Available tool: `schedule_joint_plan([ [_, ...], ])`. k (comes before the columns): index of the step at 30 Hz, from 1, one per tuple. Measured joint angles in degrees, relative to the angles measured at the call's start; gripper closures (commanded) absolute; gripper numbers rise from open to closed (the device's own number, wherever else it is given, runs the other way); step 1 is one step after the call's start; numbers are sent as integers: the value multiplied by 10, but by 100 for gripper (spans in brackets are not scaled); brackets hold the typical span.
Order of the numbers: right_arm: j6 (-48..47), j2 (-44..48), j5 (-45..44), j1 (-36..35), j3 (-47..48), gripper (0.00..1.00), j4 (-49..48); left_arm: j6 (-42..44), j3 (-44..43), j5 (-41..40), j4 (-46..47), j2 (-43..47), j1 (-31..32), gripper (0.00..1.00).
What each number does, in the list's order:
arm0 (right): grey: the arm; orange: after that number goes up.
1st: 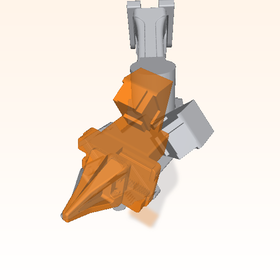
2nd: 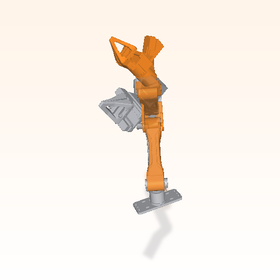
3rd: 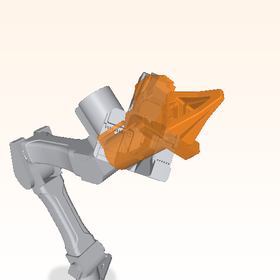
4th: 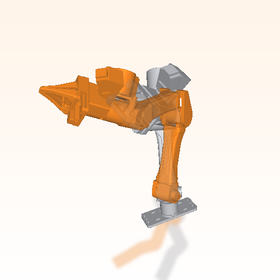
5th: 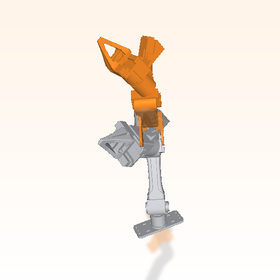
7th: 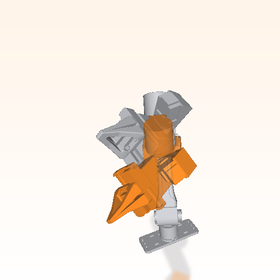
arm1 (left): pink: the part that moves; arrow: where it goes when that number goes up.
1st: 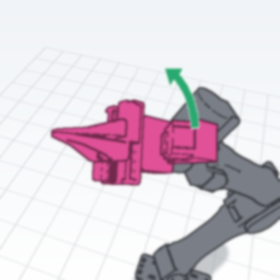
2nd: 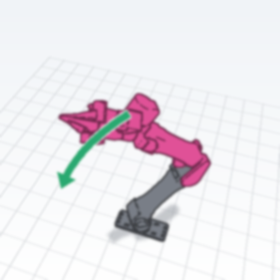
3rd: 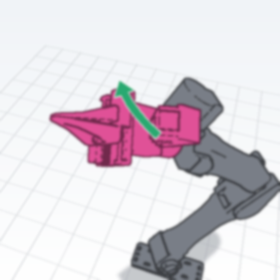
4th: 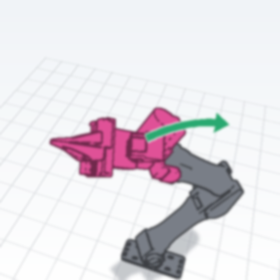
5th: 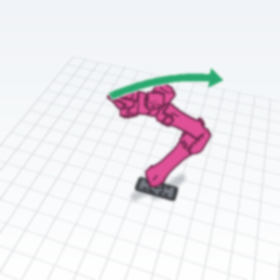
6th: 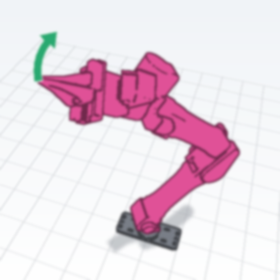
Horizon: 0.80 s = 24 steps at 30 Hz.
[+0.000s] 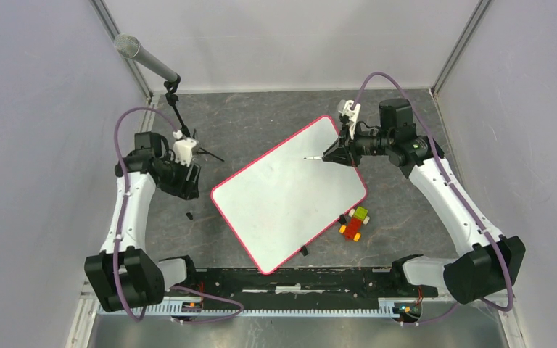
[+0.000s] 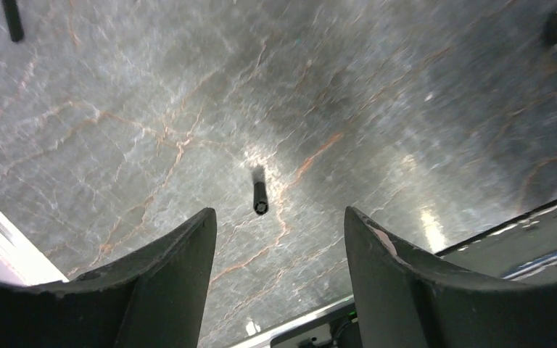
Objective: Write a sentence on the whiteboard
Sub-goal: Adjust the whiteboard at the center of the board.
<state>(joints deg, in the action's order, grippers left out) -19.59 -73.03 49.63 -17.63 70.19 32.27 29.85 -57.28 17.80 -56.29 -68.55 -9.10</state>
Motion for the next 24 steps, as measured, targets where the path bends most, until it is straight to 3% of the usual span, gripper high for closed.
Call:
schedule_joint_plan([
  [5,-9,0,-1,-3,1,100,1,-2,-89,85,-58,5,-19,28],
  [10,-18,0,-2,-4,1,100,9,6,-155,226,-124,5,-23,30],
  [18,-27,0,-2,-4,3,100,18,17,-158,382,-171,-28,-12,34],
  [24,-31,0,-2,-4,5,100,26,-15,-144,415,-122,-42,27,38],
])
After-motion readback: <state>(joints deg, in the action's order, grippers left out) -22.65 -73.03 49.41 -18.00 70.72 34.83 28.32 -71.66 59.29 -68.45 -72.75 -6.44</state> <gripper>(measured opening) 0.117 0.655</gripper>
